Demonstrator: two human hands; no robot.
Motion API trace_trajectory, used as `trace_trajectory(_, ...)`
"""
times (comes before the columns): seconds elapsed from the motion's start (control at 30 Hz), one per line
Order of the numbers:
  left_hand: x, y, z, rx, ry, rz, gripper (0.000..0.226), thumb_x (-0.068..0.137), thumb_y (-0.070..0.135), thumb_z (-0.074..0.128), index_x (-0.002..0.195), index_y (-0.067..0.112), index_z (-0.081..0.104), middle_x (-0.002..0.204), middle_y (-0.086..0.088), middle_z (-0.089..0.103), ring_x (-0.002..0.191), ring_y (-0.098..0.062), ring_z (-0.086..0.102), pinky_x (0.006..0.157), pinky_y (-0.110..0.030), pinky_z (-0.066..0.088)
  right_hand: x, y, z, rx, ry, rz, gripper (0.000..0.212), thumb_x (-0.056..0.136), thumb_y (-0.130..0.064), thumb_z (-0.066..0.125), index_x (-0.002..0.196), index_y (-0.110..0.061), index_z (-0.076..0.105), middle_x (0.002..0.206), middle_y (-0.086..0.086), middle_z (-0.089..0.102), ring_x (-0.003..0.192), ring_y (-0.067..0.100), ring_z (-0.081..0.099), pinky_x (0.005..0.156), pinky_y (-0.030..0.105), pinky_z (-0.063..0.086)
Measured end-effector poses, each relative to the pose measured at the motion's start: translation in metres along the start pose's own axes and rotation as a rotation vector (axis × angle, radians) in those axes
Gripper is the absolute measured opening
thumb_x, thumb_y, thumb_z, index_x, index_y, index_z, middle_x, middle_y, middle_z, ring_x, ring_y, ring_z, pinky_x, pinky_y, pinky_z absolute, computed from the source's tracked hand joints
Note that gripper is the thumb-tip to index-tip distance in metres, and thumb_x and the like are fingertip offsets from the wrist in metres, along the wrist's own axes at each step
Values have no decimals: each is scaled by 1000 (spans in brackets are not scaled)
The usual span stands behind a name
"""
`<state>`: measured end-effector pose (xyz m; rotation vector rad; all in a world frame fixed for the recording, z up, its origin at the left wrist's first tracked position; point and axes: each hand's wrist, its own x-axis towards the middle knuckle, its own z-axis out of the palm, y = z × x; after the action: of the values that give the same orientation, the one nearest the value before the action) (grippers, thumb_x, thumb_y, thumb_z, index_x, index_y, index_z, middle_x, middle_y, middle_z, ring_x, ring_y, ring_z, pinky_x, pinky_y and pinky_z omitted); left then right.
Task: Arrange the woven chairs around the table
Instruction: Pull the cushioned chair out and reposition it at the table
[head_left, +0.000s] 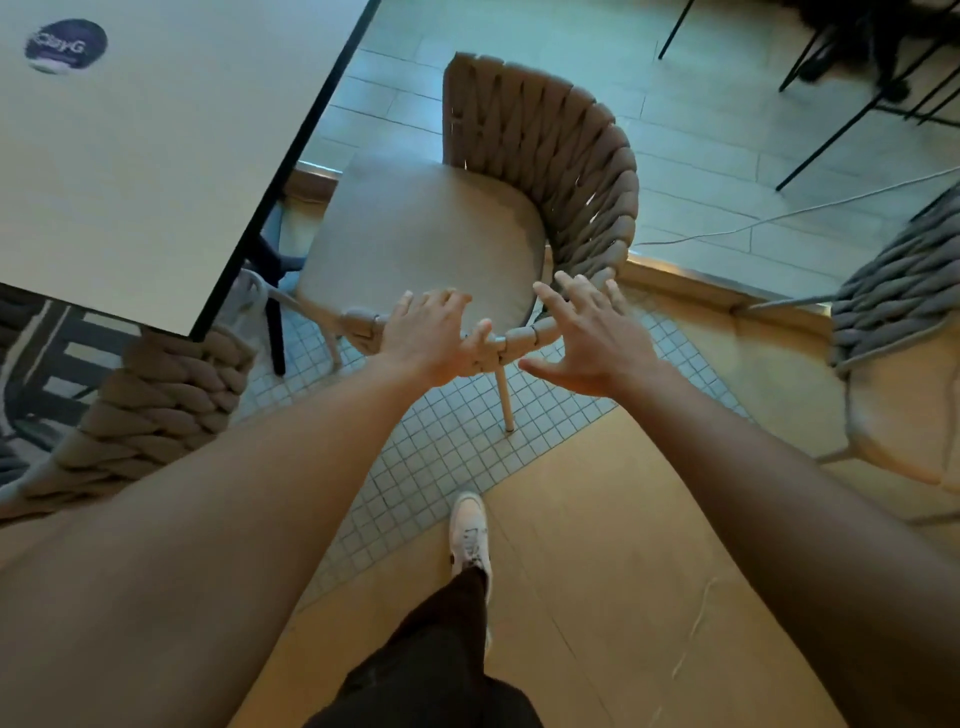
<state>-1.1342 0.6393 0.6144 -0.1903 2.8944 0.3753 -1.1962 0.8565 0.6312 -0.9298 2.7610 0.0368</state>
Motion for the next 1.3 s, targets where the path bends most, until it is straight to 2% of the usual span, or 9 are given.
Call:
trace_trajectory(0.23,44,9,32,-51,-62,-38,59,102,57,38,146,19,47,146,-3,55,137,-24,48,121,-48,23,51,42,20,-12,-63,-96,106,83,-88,36,165,-25,13,173,11,15,159,31,13,128,53,5)
trace_trajectory(0.47,64,26,53,-99,-85,-68,57,102,58,40,143,19,51,143,0,57,134,-21,50,118,-45,29,88,82,44,-27,-141,-232,108,82,-88,47,164,-28,10,173,10,15,158,31,17,128,56,8)
trace_trajectory(0.63,80,50,72,-67,-57,-181,55,101,61,37,134,24,60,130,1,67,120,-21,60,100,-40,42,115,117,59,-53,-200,-415,113,74,-95,33,163,-28,17,170,6,26,154,29,30,127,57,12)
trace_trajectory(0.77,95,66,91,-5,-39,-198,66,95,74,26,118,28,67,106,5,72,98,-19,66,84,-37,49,147,149,71,-174,-271,-635,108,75,-98,33,160,-33,29,156,0,50,143,24,48,123,50,23)
trace_trajectory(0.83,102,71,101,0,-44,-176,70,94,78,19,110,30,67,97,7,71,88,-17,66,77,-37,52,163,159,79,-254,-242,-744,98,76,-98,30,150,-35,44,138,-5,65,126,20,62,115,45,37)
trace_trajectory(0.9,105,73,108,10,-48,-140,76,91,82,11,107,31,66,91,8,69,81,-16,65,71,-37,53,176,161,84,-297,-186,-826,89,76,-97,27,134,-37,57,116,-11,72,101,14,69,95,37,53)
trace_trajectory(1.0,108,71,114,99,-43,-88,89,79,94,5,109,34,64,91,11,71,76,-15,67,69,-36,55,188,162,91,-291,-109,-906,86,76,-98,21,116,-36,66,95,-15,72,75,11,68,65,29,54)
trace_trajectory(1.1,107,66,117,153,-37,-14,93,72,101,15,110,34,66,89,12,73,74,-15,69,68,-33,56,191,164,98,-230,-61,-958,89,78,-95,16,113,-34,69,90,-14,74,67,12,68,59,27,53)
trace_trajectory(1.3,109,61,116,149,20,35,76,83,89,24,109,33,69,85,14,73,73,-11,68,69,-32,54,198,164,102,-163,-46,-998,90,80,-91,18,121,-31,70,98,-8,78,72,17,72,62,32,57)
